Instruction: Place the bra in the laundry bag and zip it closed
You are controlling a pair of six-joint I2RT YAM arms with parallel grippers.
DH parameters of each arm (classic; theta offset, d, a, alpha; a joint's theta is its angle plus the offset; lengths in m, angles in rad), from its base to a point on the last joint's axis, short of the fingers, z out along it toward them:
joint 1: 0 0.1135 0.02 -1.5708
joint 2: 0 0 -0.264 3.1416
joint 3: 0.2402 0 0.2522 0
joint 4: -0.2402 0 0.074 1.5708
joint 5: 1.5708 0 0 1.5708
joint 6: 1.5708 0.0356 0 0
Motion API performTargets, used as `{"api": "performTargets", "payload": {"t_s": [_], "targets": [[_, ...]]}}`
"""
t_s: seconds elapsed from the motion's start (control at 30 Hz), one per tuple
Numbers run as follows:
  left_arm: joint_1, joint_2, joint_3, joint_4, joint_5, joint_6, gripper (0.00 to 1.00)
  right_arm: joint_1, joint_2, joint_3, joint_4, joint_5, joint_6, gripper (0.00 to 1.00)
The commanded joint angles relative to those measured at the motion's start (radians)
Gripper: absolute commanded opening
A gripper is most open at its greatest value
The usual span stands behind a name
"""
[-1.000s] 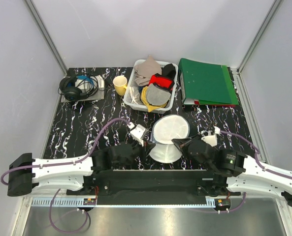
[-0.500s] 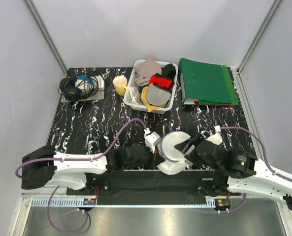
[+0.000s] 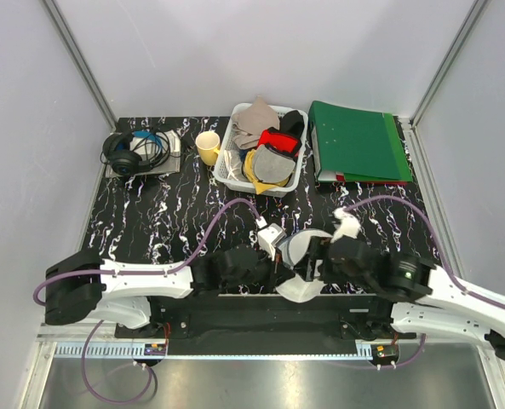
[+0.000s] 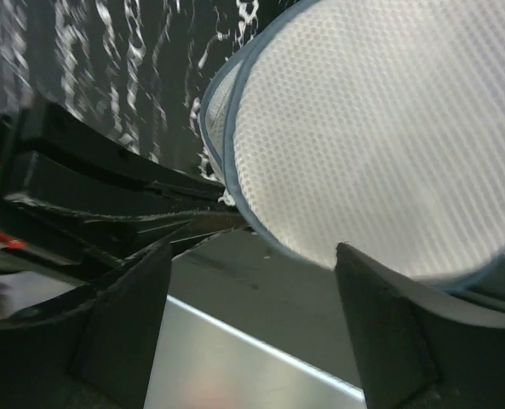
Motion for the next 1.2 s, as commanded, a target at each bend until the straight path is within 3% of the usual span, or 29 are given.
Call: {"api": "performTargets", "payload": {"t_s": [0.0, 0.13, 0.3, 0.4, 0.43, 0.57, 0.6, 0.67, 0.77, 0.93, 1.0, 1.07, 1.17], "targets": [[0.004, -0.058, 0.024, 0.013, 0.068, 0.034, 0.00, -0.002, 0.129, -0.012, 0.217, -0.114, -0.362, 0.75], [0.008, -0.099, -0.005, -0.024, 0.100, 0.045, 0.00, 0.006, 0.204, -0.055, 0.319, -0.166, -0.499, 0.62], [0.036, -0.153, -0.036, -0.047, 0.121, 0.050, 0.00, 0.009, 0.155, -0.155, 0.477, -0.229, -0.513, 0.51], [0.051, -0.162, -0.038, -0.061, 0.146, 0.057, 0.00, 0.007, 0.124, -0.208, 0.533, -0.279, -0.522, 0.51], [0.054, -0.159, -0.033, -0.070, 0.156, 0.066, 0.00, 0.007, 0.118, -0.221, 0.540, -0.289, -0.523, 0.56], [0.062, -0.161, -0.030, -0.083, 0.172, 0.076, 0.00, 0.007, 0.092, -0.242, 0.527, -0.295, -0.514, 0.53], [0.062, -0.161, -0.030, -0.086, 0.175, 0.077, 0.00, 0.009, 0.087, -0.244, 0.522, -0.283, -0.507, 0.49], [0.067, -0.165, -0.032, -0.087, 0.184, 0.079, 0.00, 0.009, 0.084, -0.247, 0.511, -0.270, -0.505, 0.29], [0.070, -0.174, -0.032, -0.107, 0.184, 0.086, 0.00, 0.007, 0.107, -0.235, 0.485, -0.255, -0.507, 0.22], [0.103, -0.200, -0.022, -0.206, 0.117, 0.094, 0.00, 0.009, 0.181, -0.189, 0.444, -0.234, -0.517, 0.12], [0.117, -0.216, -0.004, -0.277, 0.047, 0.096, 0.00, 0.009, 0.215, -0.172, 0.430, -0.220, -0.531, 0.00], [0.163, -0.217, 0.043, -0.407, -0.076, 0.082, 0.00, 0.007, 0.241, -0.141, 0.418, -0.227, -0.549, 0.00], [0.246, -0.213, 0.096, -0.478, -0.136, 0.115, 0.00, 0.009, 0.277, -0.096, 0.412, -0.233, -0.588, 0.00]]}}
